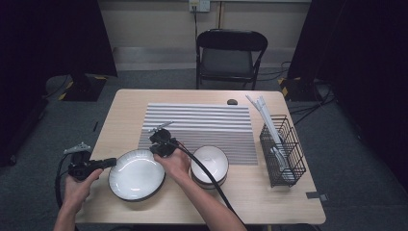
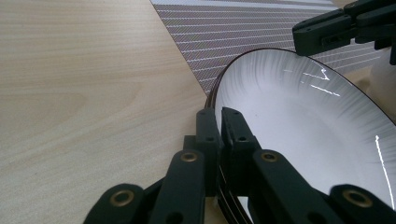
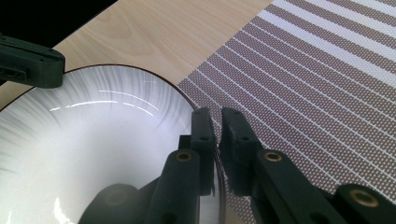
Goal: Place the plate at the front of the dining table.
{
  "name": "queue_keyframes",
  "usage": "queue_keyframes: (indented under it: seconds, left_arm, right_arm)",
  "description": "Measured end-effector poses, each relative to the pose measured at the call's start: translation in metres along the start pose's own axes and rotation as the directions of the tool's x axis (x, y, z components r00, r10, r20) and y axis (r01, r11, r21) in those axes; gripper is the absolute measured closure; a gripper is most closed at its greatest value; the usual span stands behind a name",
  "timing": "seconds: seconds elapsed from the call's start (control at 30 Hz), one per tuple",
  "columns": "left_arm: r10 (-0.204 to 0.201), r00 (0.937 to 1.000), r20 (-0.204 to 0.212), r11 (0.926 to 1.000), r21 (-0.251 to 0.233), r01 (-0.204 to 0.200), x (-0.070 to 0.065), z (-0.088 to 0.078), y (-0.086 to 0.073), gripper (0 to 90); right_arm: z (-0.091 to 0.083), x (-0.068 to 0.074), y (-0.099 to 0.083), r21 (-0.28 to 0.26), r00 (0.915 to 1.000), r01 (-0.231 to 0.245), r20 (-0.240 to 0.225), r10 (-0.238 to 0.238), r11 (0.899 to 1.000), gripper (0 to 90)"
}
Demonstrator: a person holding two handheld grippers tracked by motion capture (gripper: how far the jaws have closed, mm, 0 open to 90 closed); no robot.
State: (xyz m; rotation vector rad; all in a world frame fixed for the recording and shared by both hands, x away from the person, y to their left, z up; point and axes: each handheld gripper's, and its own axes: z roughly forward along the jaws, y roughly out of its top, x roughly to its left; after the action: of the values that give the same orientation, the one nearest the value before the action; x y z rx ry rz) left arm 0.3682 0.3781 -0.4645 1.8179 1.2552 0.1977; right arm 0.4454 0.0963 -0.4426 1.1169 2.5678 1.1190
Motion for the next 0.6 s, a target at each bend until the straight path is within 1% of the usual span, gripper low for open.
queue_keyframes:
  seconds: [0.07, 0.1, 0.13, 0.17, 0.2, 0.23, 0.27, 0.33, 0.4, 0.43, 0.5, 0.53, 0.6]
  left_arm:
    - [-0.004, 1.0, 0.003, 1.0, -0.001, 0.004, 0.0002, 0.0001, -0.0001, 86.6]
    - [-0.004, 1.0, 0.003, 1.0, -0.001, 0.004, 0.0003, 0.0001, -0.0001, 86.5]
    - [-0.006, 1.0, 0.003, 1.0, -0.001, 0.006, 0.0004, 0.0001, -0.0002, 86.4]
    - [-0.01, 1.0, 0.0, 1.0, -0.001, 0.01, 0.0004, 0.0001, -0.0003, 85.9]
    - [-0.013, 0.9999, -0.01, 0.9999, 0.002, 0.013, 0.0005, 0.0001, -0.0004, 84.2]
    - [-0.016, 0.9998, -0.01, 0.9999, 0.003, 0.016, 0.0008, 0.0004, -0.0008, 80.9]
    - [-0.018, 0.9997, -0.014, 0.9998, 0.009, 0.018, 0.0009, 0.0007, -0.0012, 79.5]
    - [-0.022, 0.9997, -0.012, 0.9996, 0.016, 0.022, 0.0015, 0.0013, -0.0021, 76.5]
    - [-0.024, 0.9996, -0.011, 0.9996, 0.014, 0.024, 0.0016, 0.0013, -0.0024, 76.5]
    - [-0.023, 0.9996, -0.013, 0.9997, 0.012, 0.024, 0.0014, 0.0012, -0.0023, 76.5]
    - [-0.024, 0.9997, -0.006, 0.9997, 0.009, 0.024, 0.0013, 0.001, -0.0023, 76.4]
    - [-0.02, 0.9998, -0.008, 0.9998, 0.006, 0.02, 0.0009, 0.0008, -0.0024, 76.4]
    - [-0.02, 0.9998, -0.007, 0.9998, 0.003, 0.02, 0.0007, 0.0004, -0.0024, 76.2]
  right_arm:
    - [0.0006, -0.0014, -0.0006, 0.012, 0.9999, -0.002, -0.015, 0.002, 1.0, 88.3]
    - [0.0006, -0.0008, -0.0009, 0.014, 0.9999, -0.003, -0.015, 0.004, 1.0, 88.6]
    - [0.0005, 0.0008, -0.0008, 0.015, 0.9999, 0.008, -0.009, -0.008, 1.0, 88.7]
    - [0.0004, 0.0011, -0.0005, 0.016, 0.9995, 0.032, 0.0, -0.032, 0.999, 88.8]
    - [0.0004, 0.0013, -0.0006, 0.017, 0.9995, 0.03, 0.001, -0.03, 0.999, 88.9]
    - [0.0003, 0.0013, -0.0005, 0.019, 0.9997, 0.024, 0.0, -0.024, 1.0, 89.0]
    - [0.0002, 0.0011, -0.0003, 0.02, 0.9997, 0.025, -0.002, -0.025, 0.999, 89.0]
    - [0.0003, 0.0009, -0.0003, 0.02, 0.9999, 0.012, -0.006, -0.012, 1.0, 89.1]
    - [0.0007, 0.0007, -0.0002, 0.02, 0.9999, -0.007, -0.009, 0.007, 1.0, 89.1]
    - [0.0004, 0.0003, 0.0, 0.027, 0.9995, -0.029, -0.011, 0.03, 0.999, 89.0]
    - [0.0018, -0.0019, -0.001, 0.019, 0.9975, -0.06, -0.036, 0.06, 0.998, 88.7]
    - [0.0031, -0.0015, -0.0019, 0.027, 0.9976, -0.056, -0.04, 0.057, 0.998, 88.5]
    - [0.0033, 0.0002, -0.003, 0.02, 0.9976, -0.059, -0.036, 0.06, 0.998, 88.4]
